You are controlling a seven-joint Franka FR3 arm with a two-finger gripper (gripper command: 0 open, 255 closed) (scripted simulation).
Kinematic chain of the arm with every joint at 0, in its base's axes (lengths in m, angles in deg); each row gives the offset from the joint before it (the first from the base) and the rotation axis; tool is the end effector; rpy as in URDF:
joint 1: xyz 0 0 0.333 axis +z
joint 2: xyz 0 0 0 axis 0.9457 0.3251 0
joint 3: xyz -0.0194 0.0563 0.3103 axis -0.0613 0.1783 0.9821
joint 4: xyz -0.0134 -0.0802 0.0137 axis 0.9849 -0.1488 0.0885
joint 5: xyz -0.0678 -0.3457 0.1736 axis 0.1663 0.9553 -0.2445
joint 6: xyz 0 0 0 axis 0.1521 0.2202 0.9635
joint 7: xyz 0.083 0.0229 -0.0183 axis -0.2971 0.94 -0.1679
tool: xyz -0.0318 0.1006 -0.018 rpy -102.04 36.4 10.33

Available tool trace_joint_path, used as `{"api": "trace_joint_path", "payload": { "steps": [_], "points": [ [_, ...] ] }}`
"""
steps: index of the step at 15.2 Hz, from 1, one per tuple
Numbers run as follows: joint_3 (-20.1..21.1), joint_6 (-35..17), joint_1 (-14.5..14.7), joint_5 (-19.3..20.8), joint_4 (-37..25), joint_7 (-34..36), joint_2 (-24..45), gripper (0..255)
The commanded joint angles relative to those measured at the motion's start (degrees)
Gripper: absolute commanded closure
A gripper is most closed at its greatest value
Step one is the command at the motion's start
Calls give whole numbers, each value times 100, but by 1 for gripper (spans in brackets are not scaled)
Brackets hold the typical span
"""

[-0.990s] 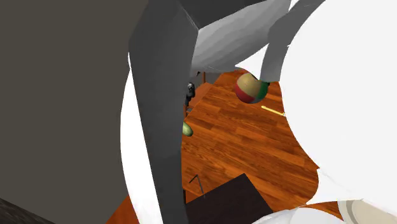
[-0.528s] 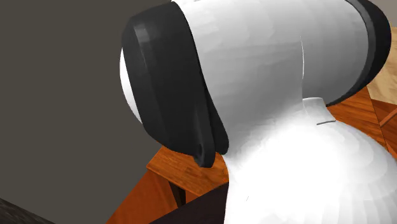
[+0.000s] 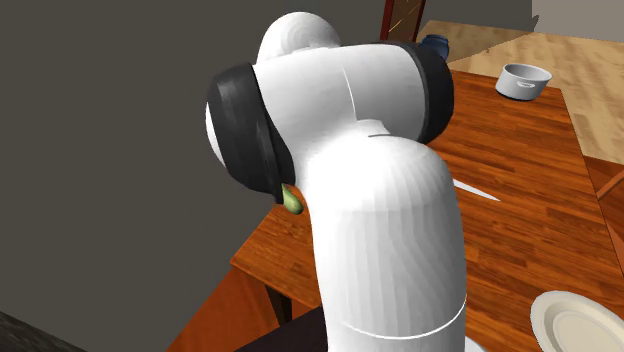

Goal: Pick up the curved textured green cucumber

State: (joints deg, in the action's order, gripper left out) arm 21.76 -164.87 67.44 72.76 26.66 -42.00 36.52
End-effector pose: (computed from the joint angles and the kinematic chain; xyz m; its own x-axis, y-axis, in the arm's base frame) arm 0.6102 -0.1023 0.2480 0.9977 0.0675 0.0081 0.0677 -0.9976 -0.0170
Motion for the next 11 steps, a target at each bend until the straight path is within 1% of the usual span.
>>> {"api": "trace_joint_path", "payload": {
  "steps": [1, 2, 9, 11],
  "points": [
    [8, -34, -32, -10, -391, -17, 473, 0],
    [9, -37, -42, -11, -484, -22, 580, 0],
    [57, -401, -76, -70, -526, -63, 987, 0],
    [61, -429, -80, -75, -532, -66, 1022, 0]
  ]
}}
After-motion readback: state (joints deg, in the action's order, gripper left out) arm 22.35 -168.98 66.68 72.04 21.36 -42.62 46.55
